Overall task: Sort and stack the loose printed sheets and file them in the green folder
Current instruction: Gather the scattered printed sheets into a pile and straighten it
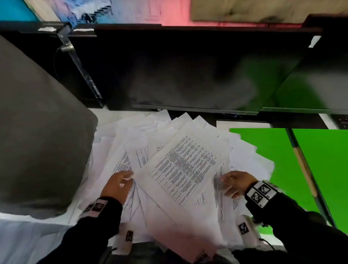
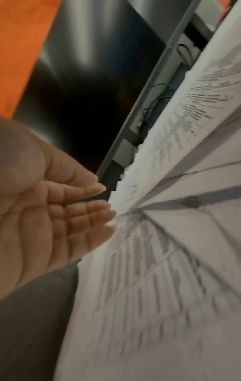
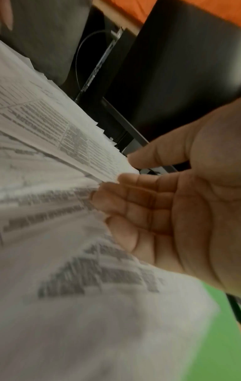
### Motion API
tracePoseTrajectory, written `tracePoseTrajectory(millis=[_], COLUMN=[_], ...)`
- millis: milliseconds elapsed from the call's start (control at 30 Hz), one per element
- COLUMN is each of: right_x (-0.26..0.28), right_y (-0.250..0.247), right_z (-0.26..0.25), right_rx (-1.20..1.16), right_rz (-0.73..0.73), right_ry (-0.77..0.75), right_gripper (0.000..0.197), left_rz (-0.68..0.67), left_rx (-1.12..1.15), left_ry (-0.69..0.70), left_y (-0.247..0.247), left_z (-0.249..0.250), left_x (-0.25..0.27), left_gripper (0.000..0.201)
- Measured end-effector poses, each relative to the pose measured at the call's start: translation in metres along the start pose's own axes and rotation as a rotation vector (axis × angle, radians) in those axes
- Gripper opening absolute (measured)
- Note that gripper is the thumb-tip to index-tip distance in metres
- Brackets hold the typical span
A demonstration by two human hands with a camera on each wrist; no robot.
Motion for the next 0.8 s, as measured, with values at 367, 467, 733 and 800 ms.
tracePoseTrajectory(millis=[367, 467, 733, 800], right_x=[-0.04, -0.036, -0.029, -0.03], right_y=[0.026, 0.02, 0.041, 0.048], right_z=[-0.028, -0.031, -0.032, -0.03], right_rx=[0.276, 0.465, 0.446, 0.425], right_rz=[0.299, 0.346, 0.193, 0.191], right_ry=[0.074, 0.042, -0.052, -0.062], right_gripper=[0.032, 0.039, 0.035, 0.036], left_rz=[-0.464, -0.401, -0.365, -0.426], left_rx=[-0.187, -0.075, 0.202, 0.124], left_ry=[-0.159, -0.213, -0.292, -0.205], left_y=[0.035, 0.033, 0.051, 0.057], left_z=[0.004, 0.004, 0.016, 0.015], left_x=[-0.01, -0.013, -0.016, -0.012], left_gripper=[0.015, 0.015, 0.021, 0.02])
Point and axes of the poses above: each hand's wrist, its own x-axis away from the middle knuckle, its own y-axis out of the palm, z = x × y, the point moved 1 cm from there along -x, towards the middle knuckle, and after that the axes turned 1 degree about x, right-handed, at the moved point
